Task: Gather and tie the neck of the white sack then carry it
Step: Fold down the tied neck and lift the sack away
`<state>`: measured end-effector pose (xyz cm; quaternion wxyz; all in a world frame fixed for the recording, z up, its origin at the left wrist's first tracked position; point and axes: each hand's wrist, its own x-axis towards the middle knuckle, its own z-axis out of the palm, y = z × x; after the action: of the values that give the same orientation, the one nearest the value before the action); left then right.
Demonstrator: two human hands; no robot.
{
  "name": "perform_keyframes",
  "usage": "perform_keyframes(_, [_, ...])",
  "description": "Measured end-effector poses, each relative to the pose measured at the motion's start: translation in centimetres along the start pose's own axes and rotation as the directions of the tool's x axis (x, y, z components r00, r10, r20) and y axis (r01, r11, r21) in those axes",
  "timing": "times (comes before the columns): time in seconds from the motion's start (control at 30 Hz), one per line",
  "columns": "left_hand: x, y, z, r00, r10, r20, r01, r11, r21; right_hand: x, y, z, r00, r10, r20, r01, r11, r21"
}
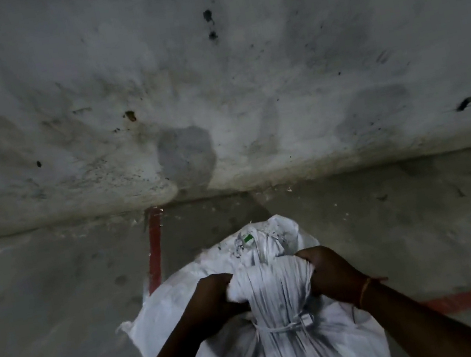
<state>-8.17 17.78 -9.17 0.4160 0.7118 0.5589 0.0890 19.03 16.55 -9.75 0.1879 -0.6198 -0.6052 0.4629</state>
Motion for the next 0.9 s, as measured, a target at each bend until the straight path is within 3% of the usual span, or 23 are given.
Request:
perform_keyframes(0.13, [-1.8, 6.9, -5.4, 0.997, 0.041, 0.064, -0.039, 0.998, -0.046, -2.3, -5.2, -5.4, 1.0, 0.003, 0.015, -0.005, 0.997, 0.078])
perform_keyframes(0.37, [-5.4, 22.9, -17.9, 0.981, 0.152, 0.117, -0.159, 0.986, 0.047, -10.0, -19.5, -17.6, 0.988, -0.146, -0.047, 0.153, 0.959, 0.239])
perform_keyframes(0.53, [-7.8, 35.4, -24.8, 0.961, 0.244, 0.128, -0.252, 0.966, 0.058, -16.5, -29.2, -28.1, 0.986, -0.139, -0.097, 0.154, 0.973, 0.171])
perform_keyframes(0.7, [-7.2, 47.0, -25.8, 0.926, 0.346, 0.149, -0.34, 0.938, -0.061, -21.5, -31.1, -38.7, 0.972, -0.079, -0.221, 0.12, 0.977, 0.178])
perform_keyframes(0.9, [-3.3, 60.4, -20.7, 0.877, 0.436, 0.202, -0.434, 0.899, -0.058, -28.1, -27.9, -51.5, 0.935, -0.064, -0.349, 0.139, 0.971, 0.194])
